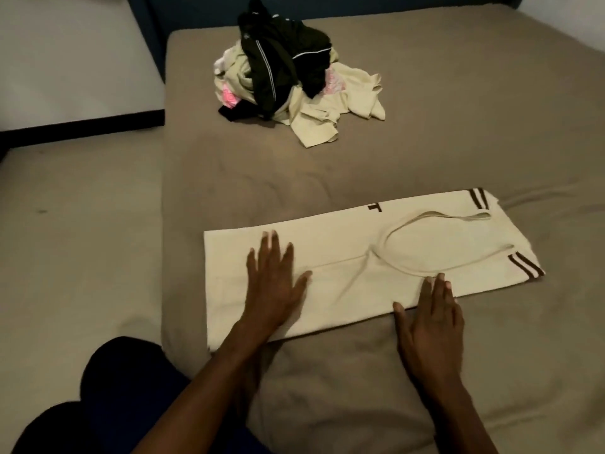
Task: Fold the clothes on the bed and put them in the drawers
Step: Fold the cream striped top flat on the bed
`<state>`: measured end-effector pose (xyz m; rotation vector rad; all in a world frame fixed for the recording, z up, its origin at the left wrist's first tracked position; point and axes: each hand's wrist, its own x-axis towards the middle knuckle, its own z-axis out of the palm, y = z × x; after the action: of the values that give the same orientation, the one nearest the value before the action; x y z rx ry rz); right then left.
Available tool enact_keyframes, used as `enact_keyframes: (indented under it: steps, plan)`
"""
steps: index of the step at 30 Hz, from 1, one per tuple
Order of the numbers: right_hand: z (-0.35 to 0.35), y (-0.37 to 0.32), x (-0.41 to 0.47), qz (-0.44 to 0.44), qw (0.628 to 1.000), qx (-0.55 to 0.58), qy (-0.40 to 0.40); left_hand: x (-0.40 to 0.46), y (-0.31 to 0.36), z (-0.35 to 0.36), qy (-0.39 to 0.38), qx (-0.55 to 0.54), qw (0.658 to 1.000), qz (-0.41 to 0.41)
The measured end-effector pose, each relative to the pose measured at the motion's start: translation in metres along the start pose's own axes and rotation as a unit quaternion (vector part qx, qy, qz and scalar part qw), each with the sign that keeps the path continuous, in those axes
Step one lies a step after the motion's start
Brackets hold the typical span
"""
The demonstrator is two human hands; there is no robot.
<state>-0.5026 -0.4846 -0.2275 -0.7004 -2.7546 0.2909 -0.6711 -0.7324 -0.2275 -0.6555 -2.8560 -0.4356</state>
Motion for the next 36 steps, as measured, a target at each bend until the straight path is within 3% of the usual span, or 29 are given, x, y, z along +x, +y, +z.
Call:
enact_keyframes:
  steps: [3, 6, 8, 13, 18, 22, 25, 28, 30, 36]
  plan:
    - [0.012, -0.061, -0.037, -0.117, 0.991, 0.048, -0.033, -0.017, -0.066, -0.033, 0.119, -0.014, 0.987, -0.105]
    - [0.026, -0.128, -0.064, -0.223, 0.965, 0.085, -0.111, -0.021, -0.102, -0.059, 0.059, -0.071, 0.972, -0.214]
    - [0.039, -0.167, -0.079, -0.256, 0.955, 0.092, -0.121, -0.016, -0.110, -0.065, 0.043, -0.124, 0.953, -0.272]
    - [0.066, -0.221, -0.089, -0.288, 0.953, 0.049, -0.076, 0.012, -0.111, -0.076, 0.000, -0.143, 0.936, -0.323]
    - [0.063, -0.231, -0.082, -0.301, 0.950, 0.061, 0.055, 0.037, -0.124, -0.084, -0.095, -0.236, 0.901, -0.351]
    - [0.056, -0.237, -0.077, -0.339, 0.934, 0.106, 0.037, 0.042, -0.134, -0.092, -0.127, -0.359, 0.855, -0.352]
    - [0.050, -0.235, -0.072, -0.241, 0.939, 0.246, 0.003, 0.047, -0.128, -0.103, -0.140, -0.446, 0.804, -0.369]
    - [0.029, -0.223, -0.058, -0.107, 0.896, 0.431, -0.008, 0.057, -0.103, -0.109, -0.136, -0.491, 0.775, -0.373]
    - [0.012, -0.208, -0.046, -0.044, 0.871, 0.490, 0.012, 0.073, -0.076, -0.107, -0.117, -0.529, 0.754, -0.372]
    - [-0.012, -0.132, -0.008, 0.216, 0.773, 0.594, 0.055, 0.131, 0.043, -0.091, -0.122, -0.572, 0.757, -0.291]
